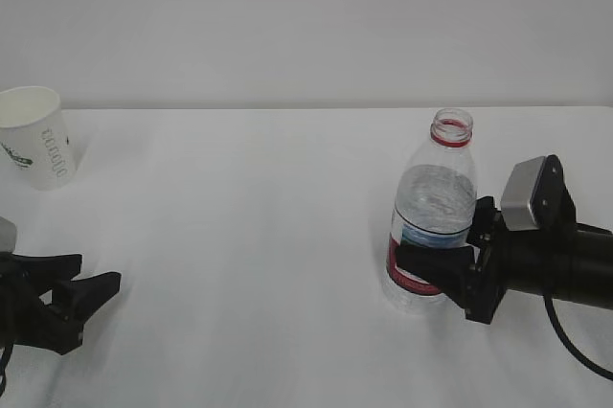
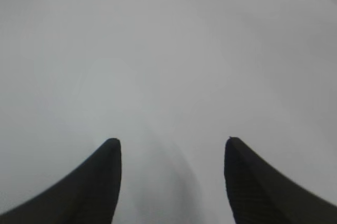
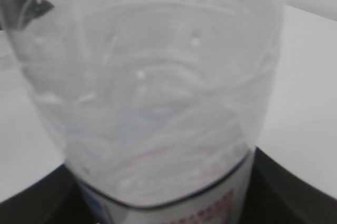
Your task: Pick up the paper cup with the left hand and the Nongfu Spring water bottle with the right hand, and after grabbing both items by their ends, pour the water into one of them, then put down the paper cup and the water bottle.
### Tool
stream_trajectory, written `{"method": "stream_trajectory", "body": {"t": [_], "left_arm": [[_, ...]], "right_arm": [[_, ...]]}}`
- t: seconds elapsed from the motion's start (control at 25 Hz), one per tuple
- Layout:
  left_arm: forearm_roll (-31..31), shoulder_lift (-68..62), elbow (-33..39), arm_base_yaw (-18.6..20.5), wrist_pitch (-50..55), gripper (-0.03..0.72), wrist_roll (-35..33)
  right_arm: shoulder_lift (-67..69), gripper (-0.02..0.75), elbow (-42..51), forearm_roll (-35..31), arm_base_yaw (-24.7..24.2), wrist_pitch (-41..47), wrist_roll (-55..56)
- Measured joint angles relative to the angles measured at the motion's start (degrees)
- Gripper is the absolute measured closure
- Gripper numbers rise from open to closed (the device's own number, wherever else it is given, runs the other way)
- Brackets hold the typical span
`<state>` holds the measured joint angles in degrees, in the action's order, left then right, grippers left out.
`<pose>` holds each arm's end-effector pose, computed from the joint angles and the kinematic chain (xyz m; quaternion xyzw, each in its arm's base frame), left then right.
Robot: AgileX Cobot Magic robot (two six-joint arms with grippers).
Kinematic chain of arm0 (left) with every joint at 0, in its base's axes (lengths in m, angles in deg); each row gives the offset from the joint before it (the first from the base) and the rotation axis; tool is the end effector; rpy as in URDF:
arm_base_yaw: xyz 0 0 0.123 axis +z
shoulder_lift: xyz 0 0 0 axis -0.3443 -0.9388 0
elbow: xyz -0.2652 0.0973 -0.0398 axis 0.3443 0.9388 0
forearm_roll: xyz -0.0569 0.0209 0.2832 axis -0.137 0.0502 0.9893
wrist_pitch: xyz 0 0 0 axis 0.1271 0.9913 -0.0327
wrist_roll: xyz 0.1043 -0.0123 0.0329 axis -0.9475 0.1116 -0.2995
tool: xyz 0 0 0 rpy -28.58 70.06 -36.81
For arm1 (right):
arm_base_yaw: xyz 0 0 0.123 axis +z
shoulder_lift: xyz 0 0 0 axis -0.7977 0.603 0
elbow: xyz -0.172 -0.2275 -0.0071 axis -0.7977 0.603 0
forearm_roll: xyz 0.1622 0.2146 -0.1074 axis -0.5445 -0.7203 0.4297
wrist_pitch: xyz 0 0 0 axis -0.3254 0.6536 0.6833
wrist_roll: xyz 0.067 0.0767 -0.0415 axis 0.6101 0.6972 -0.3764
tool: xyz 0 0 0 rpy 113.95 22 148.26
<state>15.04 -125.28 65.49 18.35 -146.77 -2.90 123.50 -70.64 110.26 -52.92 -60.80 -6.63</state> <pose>0.2225 -0.0541 0.0386 0.1771 0.8297 -0.1660 0.5027 0.2850 0.0878 0.0511 -0.3798 0.7153 0.2863 0.5121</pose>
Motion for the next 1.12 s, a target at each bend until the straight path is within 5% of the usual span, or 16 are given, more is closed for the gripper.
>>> {"method": "stream_trajectory", "body": {"t": [0.44, 1.12], "left_arm": [[0.00, 0.00, 0.00, 0.00, 0.00, 0.237, 0.00], [0.00, 0.00, 0.00, 0.00, 0.00, 0.237, 0.00]], "right_arm": [[0.00, 0.234, 0.00, -1.05, 0.00, 0.11, 0.23], [0.09, 0.234, 0.00, -12.67, 0.07, 1.03, 0.78]]}}
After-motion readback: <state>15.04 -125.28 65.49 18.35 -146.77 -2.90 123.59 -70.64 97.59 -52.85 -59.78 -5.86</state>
